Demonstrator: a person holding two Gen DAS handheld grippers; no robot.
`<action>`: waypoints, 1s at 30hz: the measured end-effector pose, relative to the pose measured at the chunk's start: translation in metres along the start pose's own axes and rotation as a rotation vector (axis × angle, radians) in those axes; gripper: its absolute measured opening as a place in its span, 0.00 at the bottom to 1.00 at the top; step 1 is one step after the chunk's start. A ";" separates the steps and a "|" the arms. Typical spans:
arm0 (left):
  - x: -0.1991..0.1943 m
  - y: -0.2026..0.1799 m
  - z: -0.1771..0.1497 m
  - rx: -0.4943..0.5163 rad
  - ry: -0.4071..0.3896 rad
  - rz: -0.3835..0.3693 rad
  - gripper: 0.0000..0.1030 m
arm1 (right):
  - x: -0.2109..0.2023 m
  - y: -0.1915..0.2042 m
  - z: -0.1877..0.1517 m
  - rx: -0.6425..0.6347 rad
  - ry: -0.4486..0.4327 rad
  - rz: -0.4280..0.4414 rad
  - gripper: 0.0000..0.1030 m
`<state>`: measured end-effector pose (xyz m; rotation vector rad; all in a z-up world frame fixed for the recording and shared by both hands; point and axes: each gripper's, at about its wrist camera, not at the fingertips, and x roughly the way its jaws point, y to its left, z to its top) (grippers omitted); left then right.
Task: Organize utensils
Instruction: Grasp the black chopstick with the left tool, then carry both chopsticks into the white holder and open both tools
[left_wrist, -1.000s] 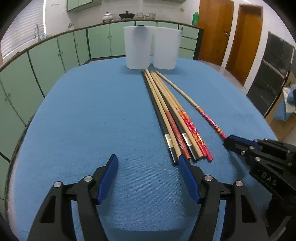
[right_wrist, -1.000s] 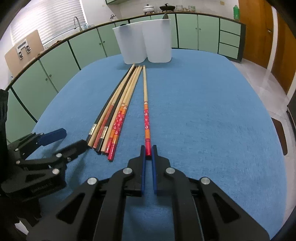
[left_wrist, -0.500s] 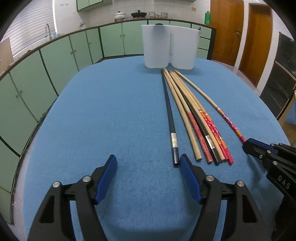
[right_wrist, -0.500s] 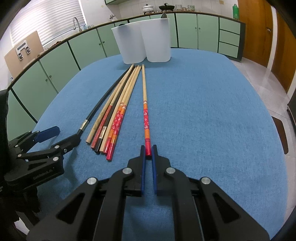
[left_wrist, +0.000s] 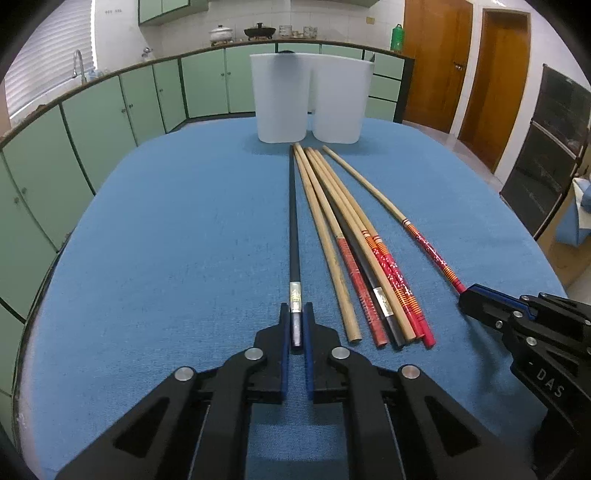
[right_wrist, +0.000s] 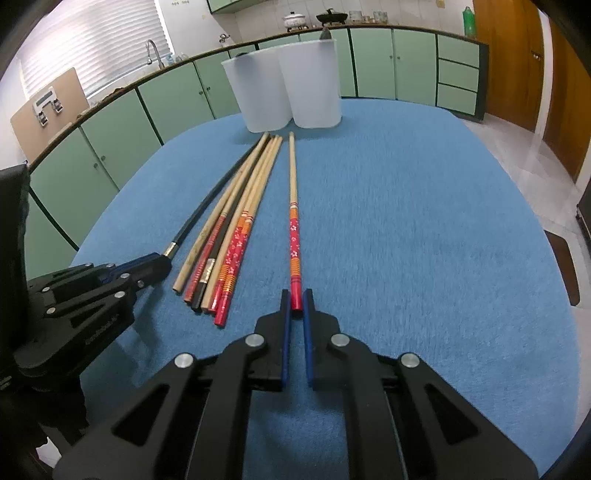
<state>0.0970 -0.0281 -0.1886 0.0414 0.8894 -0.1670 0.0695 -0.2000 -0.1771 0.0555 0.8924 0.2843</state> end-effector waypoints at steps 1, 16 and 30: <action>-0.003 0.001 0.000 -0.007 -0.003 -0.005 0.06 | -0.003 0.001 0.001 -0.007 -0.007 -0.002 0.05; -0.097 0.009 0.046 0.032 -0.236 -0.008 0.06 | -0.068 -0.004 0.050 0.004 -0.133 0.036 0.05; -0.118 0.014 0.115 0.061 -0.350 -0.060 0.06 | -0.110 -0.007 0.144 -0.056 -0.215 0.078 0.05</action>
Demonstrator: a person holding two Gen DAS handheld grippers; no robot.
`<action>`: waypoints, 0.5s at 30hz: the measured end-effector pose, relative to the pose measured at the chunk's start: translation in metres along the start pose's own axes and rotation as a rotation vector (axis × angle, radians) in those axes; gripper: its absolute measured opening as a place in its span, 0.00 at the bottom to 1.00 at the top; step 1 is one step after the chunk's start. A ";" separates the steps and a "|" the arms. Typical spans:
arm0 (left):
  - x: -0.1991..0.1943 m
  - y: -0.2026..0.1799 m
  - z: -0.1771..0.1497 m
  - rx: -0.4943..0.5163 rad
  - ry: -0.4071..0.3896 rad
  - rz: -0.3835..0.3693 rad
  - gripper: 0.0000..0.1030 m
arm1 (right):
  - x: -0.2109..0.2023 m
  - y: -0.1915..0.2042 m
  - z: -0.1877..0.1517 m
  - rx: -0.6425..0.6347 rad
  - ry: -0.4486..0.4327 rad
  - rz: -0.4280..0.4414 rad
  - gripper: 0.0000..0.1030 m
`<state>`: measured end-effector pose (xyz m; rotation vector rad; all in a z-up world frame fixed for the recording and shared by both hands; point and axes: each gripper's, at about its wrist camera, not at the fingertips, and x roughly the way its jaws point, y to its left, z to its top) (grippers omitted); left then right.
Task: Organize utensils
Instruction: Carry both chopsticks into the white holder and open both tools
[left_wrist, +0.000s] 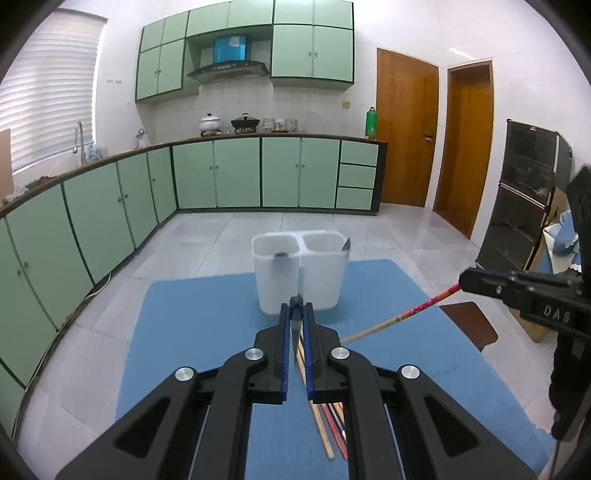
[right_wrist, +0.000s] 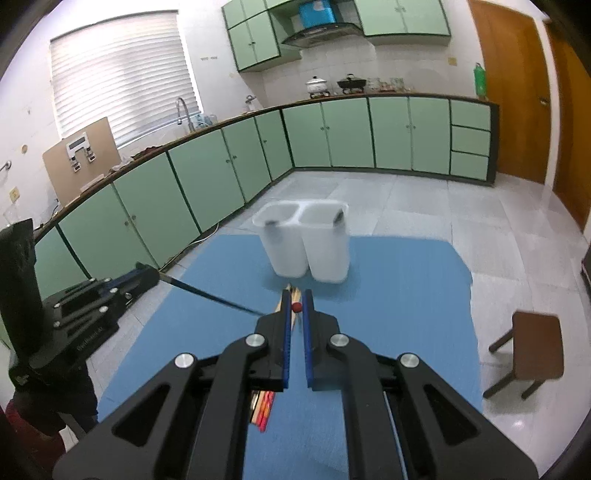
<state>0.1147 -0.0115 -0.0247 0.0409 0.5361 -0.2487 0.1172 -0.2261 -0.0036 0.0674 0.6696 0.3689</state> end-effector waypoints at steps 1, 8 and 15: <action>0.002 0.001 0.003 -0.002 -0.002 -0.007 0.06 | 0.002 0.000 0.007 -0.009 0.001 0.001 0.05; 0.016 0.006 0.026 -0.009 -0.023 -0.020 0.06 | 0.006 -0.002 0.046 -0.030 -0.005 0.014 0.05; 0.013 0.010 0.052 -0.017 -0.073 -0.039 0.06 | -0.010 -0.004 0.086 -0.047 -0.070 0.029 0.05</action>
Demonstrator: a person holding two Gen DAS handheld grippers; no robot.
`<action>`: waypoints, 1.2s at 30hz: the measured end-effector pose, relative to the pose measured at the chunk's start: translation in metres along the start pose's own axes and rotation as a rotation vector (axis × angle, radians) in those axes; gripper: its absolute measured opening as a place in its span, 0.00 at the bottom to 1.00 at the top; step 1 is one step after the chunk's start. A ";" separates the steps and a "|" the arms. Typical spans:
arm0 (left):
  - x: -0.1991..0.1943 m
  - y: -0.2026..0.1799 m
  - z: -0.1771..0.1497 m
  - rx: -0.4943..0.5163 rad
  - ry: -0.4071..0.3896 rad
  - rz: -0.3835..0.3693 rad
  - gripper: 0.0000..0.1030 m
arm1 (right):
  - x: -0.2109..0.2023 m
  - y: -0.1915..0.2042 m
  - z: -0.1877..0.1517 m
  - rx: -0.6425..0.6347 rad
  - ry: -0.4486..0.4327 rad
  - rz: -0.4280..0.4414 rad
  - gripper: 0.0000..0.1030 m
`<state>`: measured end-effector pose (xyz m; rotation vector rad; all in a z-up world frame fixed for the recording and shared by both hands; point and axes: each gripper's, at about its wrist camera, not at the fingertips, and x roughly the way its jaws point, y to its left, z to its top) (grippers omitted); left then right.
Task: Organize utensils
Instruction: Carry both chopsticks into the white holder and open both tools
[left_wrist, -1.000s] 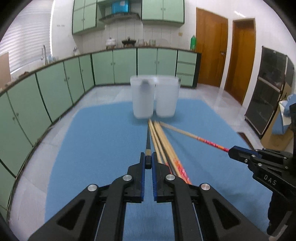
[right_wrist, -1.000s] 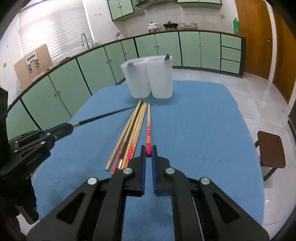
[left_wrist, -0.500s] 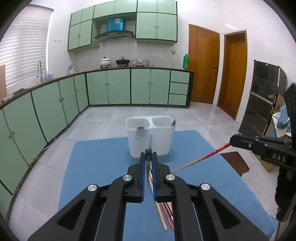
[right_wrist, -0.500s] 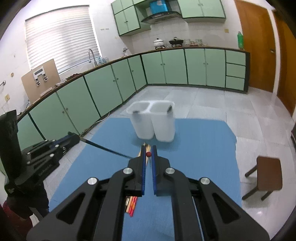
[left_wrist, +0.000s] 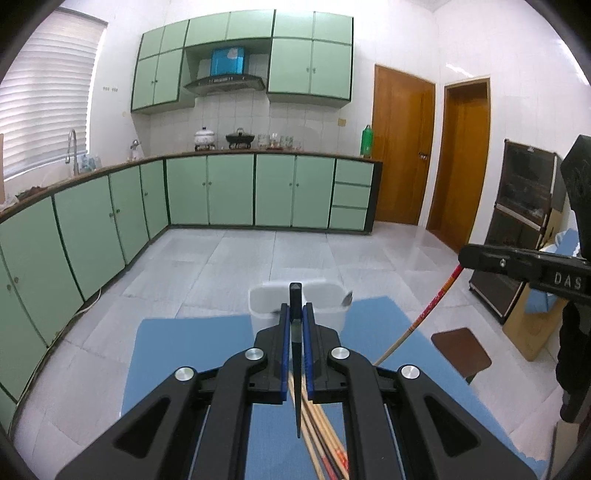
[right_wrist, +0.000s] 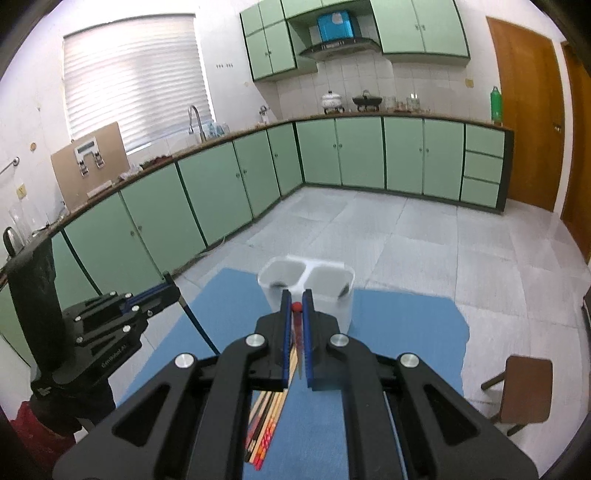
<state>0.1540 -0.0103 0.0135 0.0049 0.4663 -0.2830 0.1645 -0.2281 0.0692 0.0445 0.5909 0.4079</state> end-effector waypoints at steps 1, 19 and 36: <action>-0.002 0.000 0.006 0.002 -0.015 -0.003 0.06 | -0.003 -0.001 0.008 0.001 -0.014 0.005 0.05; 0.032 -0.008 0.126 0.032 -0.297 0.077 0.06 | 0.023 -0.041 0.103 0.043 -0.186 -0.045 0.05; 0.132 0.019 0.067 -0.067 -0.107 0.100 0.09 | 0.107 -0.048 0.059 0.045 -0.052 -0.082 0.13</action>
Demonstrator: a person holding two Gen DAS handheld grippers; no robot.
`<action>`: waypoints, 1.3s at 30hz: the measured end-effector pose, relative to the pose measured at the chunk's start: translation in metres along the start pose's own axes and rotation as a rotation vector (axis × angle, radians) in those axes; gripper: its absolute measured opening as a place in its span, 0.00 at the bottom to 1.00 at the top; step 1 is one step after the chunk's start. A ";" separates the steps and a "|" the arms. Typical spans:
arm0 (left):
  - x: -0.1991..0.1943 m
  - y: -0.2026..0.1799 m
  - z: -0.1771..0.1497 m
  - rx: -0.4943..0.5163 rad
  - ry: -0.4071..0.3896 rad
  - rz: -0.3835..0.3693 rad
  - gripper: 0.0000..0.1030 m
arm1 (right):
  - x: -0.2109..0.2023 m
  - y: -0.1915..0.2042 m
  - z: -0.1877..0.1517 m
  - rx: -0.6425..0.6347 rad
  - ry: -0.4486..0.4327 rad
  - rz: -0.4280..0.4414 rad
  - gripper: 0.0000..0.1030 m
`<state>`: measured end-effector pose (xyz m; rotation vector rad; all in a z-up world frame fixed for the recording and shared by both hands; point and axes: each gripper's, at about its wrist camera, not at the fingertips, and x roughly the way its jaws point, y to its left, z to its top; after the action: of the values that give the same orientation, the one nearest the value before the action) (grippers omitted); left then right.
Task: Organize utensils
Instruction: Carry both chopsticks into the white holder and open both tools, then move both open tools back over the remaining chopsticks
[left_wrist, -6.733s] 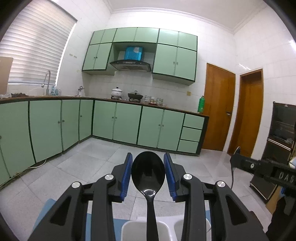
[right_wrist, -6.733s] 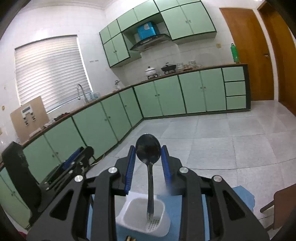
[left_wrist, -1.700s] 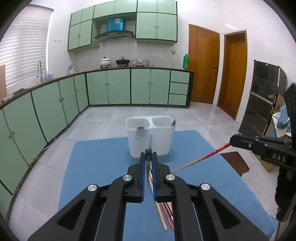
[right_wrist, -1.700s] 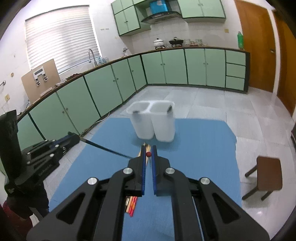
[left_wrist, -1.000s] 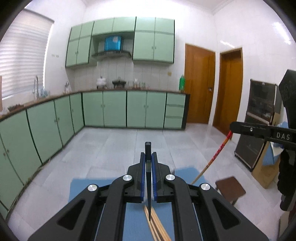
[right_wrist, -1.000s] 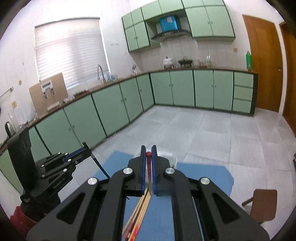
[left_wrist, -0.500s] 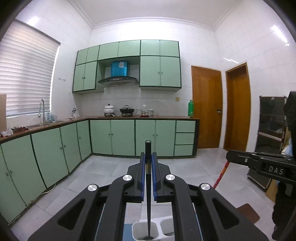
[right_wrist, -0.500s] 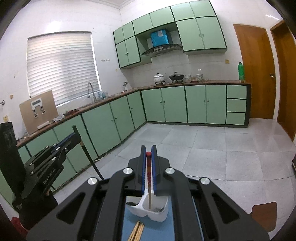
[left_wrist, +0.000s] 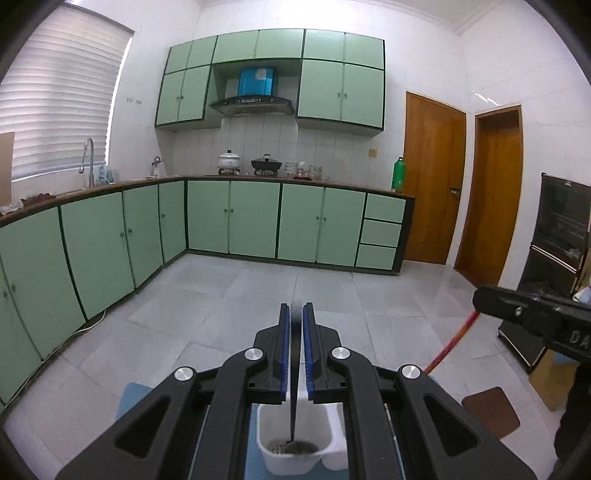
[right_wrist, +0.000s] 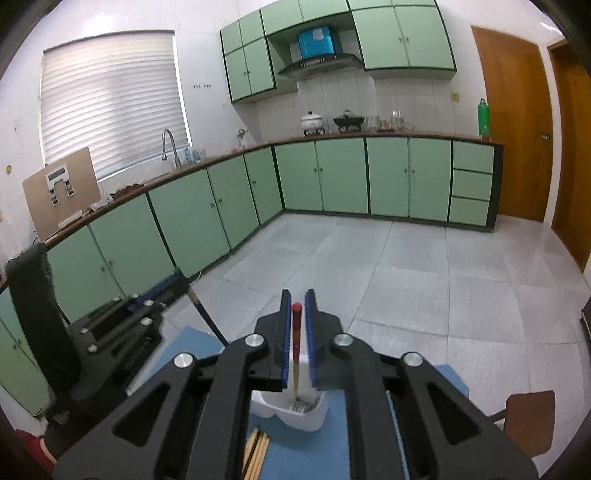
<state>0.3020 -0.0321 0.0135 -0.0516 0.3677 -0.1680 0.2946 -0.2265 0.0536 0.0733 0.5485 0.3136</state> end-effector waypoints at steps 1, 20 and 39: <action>-0.004 0.002 -0.001 0.002 0.004 -0.004 0.10 | -0.002 -0.003 -0.002 0.013 0.001 -0.002 0.15; -0.113 0.002 -0.127 0.007 0.241 -0.055 0.60 | -0.080 -0.005 -0.180 0.114 0.094 -0.042 0.64; -0.124 0.010 -0.256 0.009 0.526 0.021 0.60 | -0.060 0.071 -0.309 0.028 0.383 -0.001 0.58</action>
<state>0.0969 -0.0058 -0.1820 0.0066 0.8919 -0.1608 0.0648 -0.1821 -0.1684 0.0398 0.9324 0.3211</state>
